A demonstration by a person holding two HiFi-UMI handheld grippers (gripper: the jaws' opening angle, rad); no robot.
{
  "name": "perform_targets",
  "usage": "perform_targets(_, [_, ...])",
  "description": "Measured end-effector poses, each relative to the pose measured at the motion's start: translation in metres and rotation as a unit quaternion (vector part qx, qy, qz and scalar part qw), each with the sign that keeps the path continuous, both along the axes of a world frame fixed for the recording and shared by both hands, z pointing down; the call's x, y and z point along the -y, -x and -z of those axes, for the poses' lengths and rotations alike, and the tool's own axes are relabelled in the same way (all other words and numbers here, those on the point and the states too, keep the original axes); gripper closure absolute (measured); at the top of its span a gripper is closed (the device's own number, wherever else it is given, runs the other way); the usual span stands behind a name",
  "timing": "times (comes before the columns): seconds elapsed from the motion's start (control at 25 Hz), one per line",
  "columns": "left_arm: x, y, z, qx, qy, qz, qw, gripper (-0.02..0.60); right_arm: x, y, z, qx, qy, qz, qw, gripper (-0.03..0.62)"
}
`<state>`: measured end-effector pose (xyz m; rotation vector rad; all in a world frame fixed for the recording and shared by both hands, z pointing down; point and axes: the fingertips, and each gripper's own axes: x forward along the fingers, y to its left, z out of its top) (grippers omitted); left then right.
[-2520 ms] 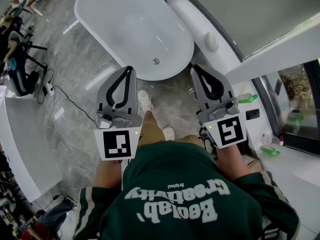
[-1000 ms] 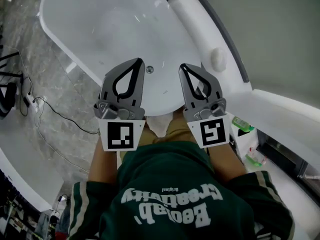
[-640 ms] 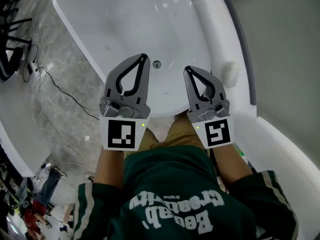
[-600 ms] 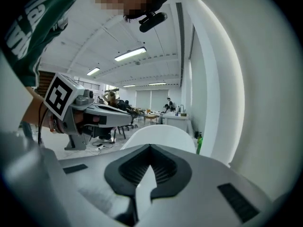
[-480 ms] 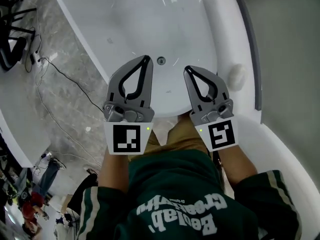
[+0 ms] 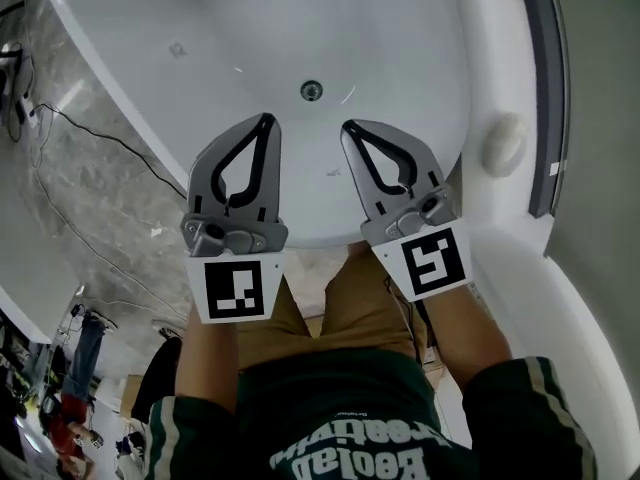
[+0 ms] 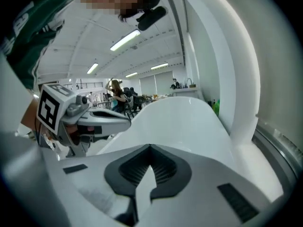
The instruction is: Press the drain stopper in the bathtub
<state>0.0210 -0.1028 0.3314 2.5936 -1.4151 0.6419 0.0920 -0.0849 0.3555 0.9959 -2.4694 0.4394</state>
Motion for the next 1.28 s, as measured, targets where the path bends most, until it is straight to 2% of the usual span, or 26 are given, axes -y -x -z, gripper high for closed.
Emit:
perform_targets(0.08, [0.001, 0.006, -0.03, 0.005, 0.004, 0.006, 1.0, 0.572, -0.003, 0.002, -0.043, -0.019, 0.029, -0.005, 0.999, 0.585])
perform_targets(0.24, [0.003, 0.018, -0.078, -0.02, 0.034, 0.004, 0.9992, 0.572, -0.003, 0.013, -0.114, -0.046, 0.074, 0.006, 0.996, 0.585])
perform_targets(0.44, [0.001, 0.072, -0.151, -0.046, 0.057, 0.008, 0.9973, 0.572, 0.004, 0.071, -0.222, -0.071, 0.119, 0.047, 0.989, 0.585])
perform_targets(0.64, [-0.045, 0.114, -0.241, -0.051, 0.087, 0.019, 0.9947, 0.572, -0.046, 0.112, -0.34, -0.105, 0.158, 0.075, 0.979, 0.585])
perform_targets(0.88, [-0.044, 0.11, -0.258, -0.069, 0.099, 0.032, 0.9922, 0.572, -0.055, 0.103, -0.402, -0.137, 0.19, 0.086, 0.968, 0.585])
perform_targets(1.04, [-0.032, 0.106, -0.277, -0.059, 0.094, 0.029, 0.9934, 0.572, -0.051, 0.101, -0.446, -0.153, 0.204, 0.098, 0.962, 0.585])
perform_targets(1.28, [-0.028, 0.11, -0.304, -0.05, 0.12, 0.028, 0.9912, 0.572, -0.055, 0.109, -0.504, -0.194, 0.21, 0.135, 0.949, 0.585])
